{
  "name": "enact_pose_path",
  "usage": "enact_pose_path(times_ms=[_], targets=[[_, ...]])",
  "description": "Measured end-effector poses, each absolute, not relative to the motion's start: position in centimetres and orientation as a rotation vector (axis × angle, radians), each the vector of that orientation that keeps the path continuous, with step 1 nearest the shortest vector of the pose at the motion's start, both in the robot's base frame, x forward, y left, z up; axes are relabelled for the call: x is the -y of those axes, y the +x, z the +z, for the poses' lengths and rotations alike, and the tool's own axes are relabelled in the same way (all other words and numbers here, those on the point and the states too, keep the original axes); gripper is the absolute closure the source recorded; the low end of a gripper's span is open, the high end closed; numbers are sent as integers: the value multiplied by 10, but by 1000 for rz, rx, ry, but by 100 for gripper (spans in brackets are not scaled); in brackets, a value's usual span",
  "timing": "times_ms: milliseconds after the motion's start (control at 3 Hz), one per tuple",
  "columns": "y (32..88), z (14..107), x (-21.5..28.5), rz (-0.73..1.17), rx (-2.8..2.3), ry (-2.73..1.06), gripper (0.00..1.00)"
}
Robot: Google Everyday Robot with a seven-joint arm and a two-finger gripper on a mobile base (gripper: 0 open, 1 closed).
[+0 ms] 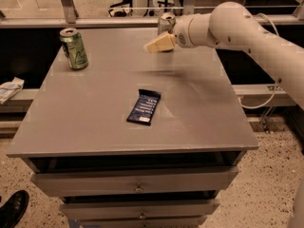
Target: Pick 7up can
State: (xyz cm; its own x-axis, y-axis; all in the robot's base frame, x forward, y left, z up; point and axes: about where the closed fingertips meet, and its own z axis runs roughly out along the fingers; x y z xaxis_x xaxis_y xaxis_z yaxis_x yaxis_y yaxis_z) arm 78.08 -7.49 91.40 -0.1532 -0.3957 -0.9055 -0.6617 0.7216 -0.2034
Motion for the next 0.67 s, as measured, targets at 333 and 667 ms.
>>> enact_pose_path(times_ms=[333,667], targets=[[798,912,90,265,-1767,-767,0],[815,910,95,262,-1749,-732,0]])
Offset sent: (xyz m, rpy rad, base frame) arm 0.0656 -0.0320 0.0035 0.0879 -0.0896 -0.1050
